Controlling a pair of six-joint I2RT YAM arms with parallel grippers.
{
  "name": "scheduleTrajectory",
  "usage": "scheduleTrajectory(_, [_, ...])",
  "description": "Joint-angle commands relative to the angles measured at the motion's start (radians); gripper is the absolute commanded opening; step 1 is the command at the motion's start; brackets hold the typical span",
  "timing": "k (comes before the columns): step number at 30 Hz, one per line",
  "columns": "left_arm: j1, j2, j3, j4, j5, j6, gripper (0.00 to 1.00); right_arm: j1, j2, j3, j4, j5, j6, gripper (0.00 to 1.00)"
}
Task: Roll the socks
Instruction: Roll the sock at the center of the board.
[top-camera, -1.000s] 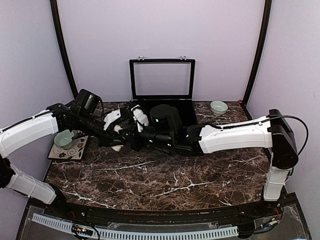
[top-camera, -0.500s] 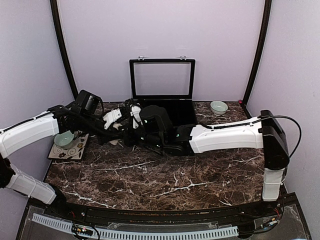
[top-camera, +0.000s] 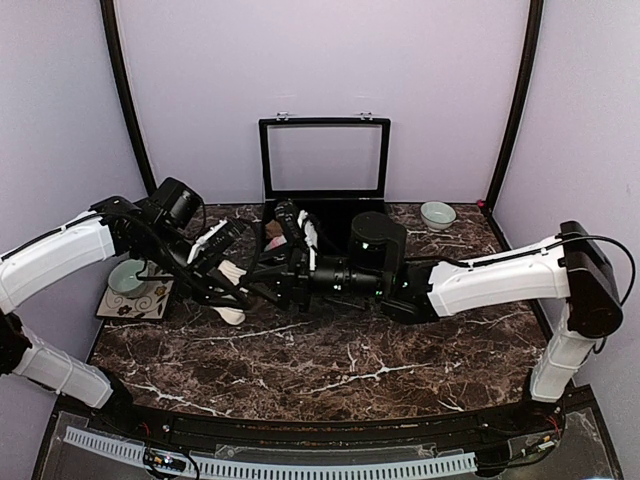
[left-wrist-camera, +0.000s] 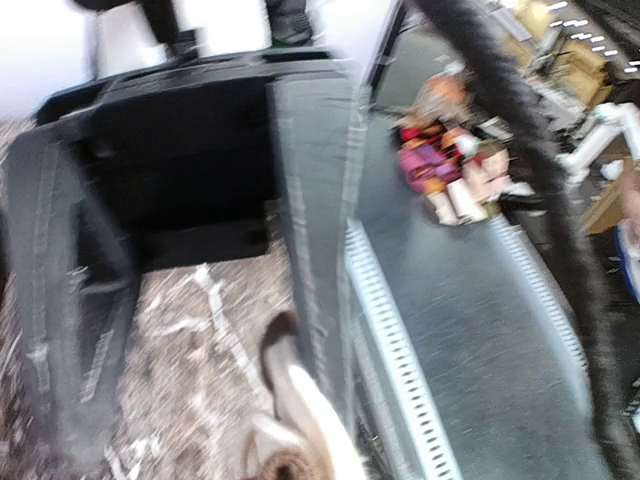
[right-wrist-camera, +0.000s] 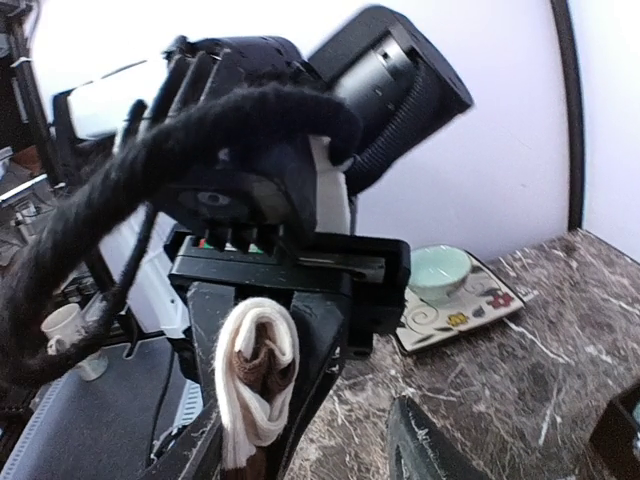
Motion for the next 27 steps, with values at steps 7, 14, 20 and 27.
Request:
scheduleTrajectory(7, [-0.002, -0.014, 0.018, -0.141, 0.262, 0.106, 0.0, -0.031, 0.071, 0.161, 0.059, -0.306, -0.079, 0.58])
scheduleTrajectory(14, [-0.002, -0.005, 0.027, -0.14, 0.269, 0.093, 0.0, -0.011, 0.143, 0.252, 0.035, -0.415, -0.069, 0.59])
scheduleTrajectory(20, [-0.001, -0.006, 0.033, -0.155, 0.288, 0.096, 0.0, -0.016, 0.157, 0.266, -0.018, -0.441, -0.077, 0.27])
scheduleTrajectory(27, [0.002, -0.004, 0.025, -0.012, 0.183, -0.052, 0.23, -0.025, 0.174, 0.321, -0.133, -0.447, -0.074, 0.0])
